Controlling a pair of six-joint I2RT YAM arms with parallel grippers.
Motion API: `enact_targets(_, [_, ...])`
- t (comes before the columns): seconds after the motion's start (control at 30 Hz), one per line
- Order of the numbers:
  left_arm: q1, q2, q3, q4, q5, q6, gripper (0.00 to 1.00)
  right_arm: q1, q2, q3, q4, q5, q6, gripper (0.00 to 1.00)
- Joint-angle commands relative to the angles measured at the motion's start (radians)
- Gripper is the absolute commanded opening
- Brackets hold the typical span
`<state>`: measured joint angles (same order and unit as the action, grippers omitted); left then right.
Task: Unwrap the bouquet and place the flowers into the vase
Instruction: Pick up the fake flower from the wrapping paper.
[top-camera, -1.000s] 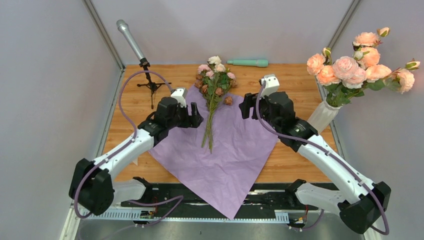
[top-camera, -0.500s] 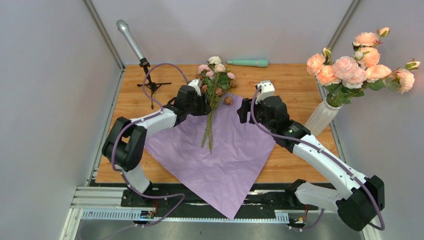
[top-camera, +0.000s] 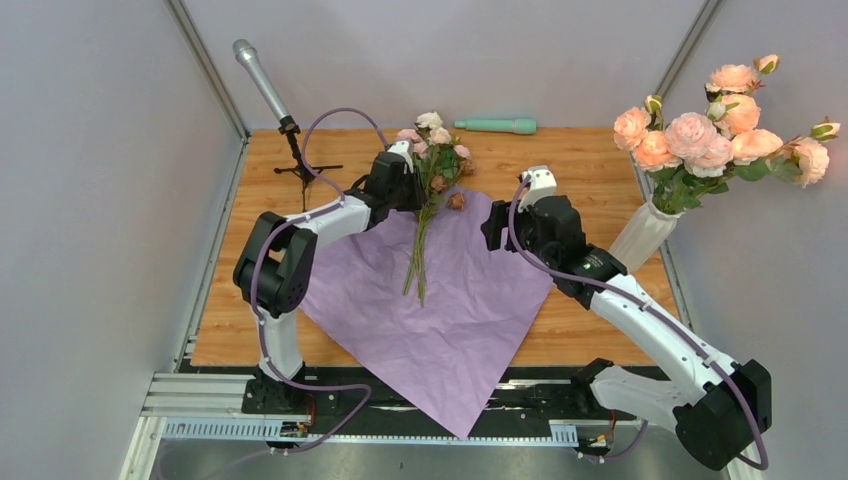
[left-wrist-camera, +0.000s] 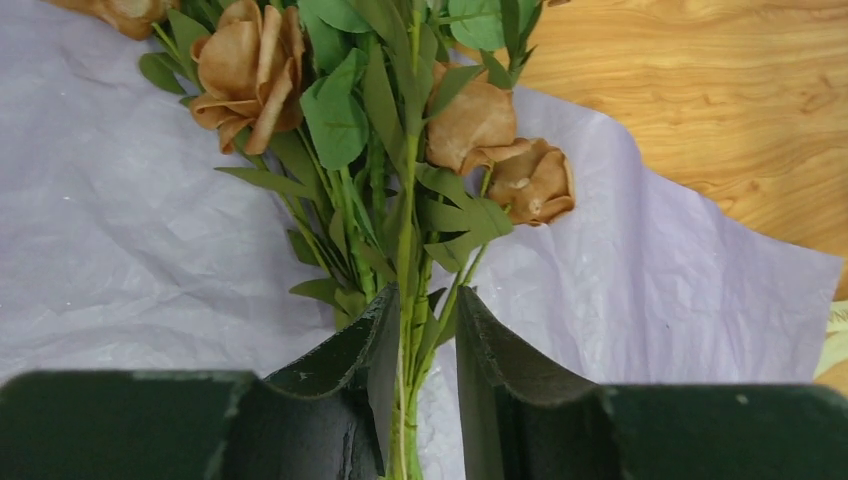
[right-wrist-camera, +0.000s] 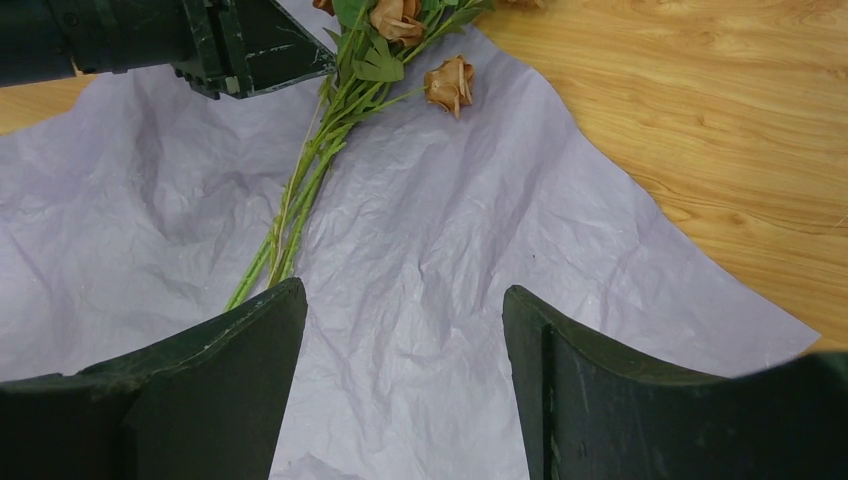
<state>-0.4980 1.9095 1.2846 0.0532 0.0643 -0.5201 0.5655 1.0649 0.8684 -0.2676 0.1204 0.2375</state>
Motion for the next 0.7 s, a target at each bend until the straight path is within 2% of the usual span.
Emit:
enact_targets(0.0, [-0.004,0.03,0.06,-0.035,-0.06,0.029,0.34,-0.009,-0.034,0.0,0.012,-0.02,-0.004,0.73])
enact_targets(0.67, [-0.004,0.1,0.104,-0.049,-0.06,0.024,0.23,-0.018,-0.029,-0.008,-0.001,-0.031,0.004,0.73])
